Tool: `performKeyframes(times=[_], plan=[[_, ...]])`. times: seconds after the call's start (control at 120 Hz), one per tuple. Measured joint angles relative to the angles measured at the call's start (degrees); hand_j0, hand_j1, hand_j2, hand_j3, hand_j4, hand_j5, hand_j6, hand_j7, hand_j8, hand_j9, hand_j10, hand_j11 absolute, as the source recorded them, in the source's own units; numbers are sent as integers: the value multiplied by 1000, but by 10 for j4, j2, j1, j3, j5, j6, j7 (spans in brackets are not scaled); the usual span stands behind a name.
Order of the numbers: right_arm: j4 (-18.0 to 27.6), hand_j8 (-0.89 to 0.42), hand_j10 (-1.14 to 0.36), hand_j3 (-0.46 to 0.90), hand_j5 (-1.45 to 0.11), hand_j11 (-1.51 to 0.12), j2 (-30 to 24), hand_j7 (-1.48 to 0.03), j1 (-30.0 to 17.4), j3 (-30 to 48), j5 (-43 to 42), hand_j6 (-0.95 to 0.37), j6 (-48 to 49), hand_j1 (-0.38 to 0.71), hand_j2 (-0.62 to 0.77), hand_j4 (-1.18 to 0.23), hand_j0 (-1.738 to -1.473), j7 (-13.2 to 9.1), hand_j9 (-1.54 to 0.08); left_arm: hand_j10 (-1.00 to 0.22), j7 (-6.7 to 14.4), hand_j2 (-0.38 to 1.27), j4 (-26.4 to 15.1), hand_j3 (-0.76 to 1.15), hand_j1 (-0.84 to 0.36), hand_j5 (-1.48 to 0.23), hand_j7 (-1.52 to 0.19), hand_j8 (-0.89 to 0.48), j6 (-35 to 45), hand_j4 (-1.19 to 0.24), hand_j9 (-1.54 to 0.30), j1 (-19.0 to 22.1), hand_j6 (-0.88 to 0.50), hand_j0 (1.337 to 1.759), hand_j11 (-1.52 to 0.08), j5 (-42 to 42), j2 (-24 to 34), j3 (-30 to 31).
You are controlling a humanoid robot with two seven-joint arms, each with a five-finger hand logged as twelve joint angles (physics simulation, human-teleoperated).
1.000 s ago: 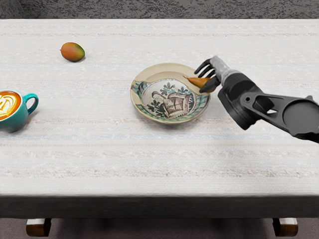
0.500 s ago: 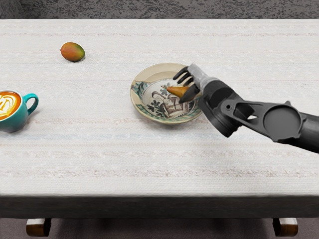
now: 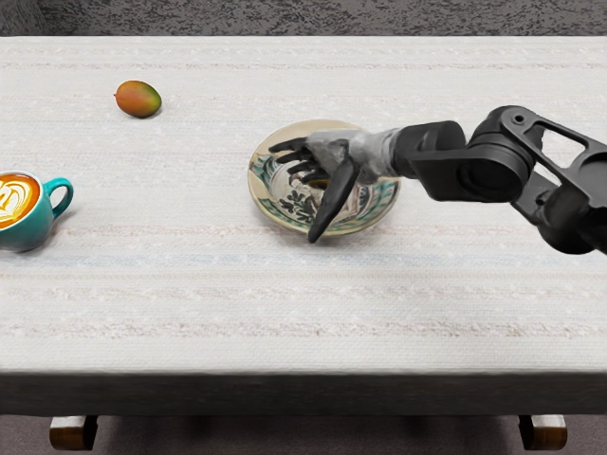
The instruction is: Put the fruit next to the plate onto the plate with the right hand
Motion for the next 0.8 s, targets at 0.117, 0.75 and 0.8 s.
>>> performKeyframes(times=[0.117, 0.75, 0.8], plan=[[0, -18, -18, 0, -30, -29, -2, -29, -53, 86, 57, -21, 104, -327, 5, -22, -1658, 0, -29, 0, 0, 0, 0, 0, 349, 0, 0, 0, 0, 0, 0, 0, 0, 1658, 0, 0, 0, 0], [-2, 0, 0, 0, -1, -1, -137, -1, -315, 359, 221, 0, 156, -349, 1, 0, -1658, 0, -1, 0, 0, 0, 0, 0, 349, 0, 0, 0, 0, 0, 0, 0, 0, 1658, 0, 0, 0, 0], [-2, 0, 0, 0, -1, -1, -149, -1, -318, 362, 226, 1, 157, -349, 1, 0, -1658, 0, -1, 0, 0, 0, 0, 0, 349, 0, 0, 0, 0, 0, 0, 0, 0, 1658, 0, 0, 0, 0]])
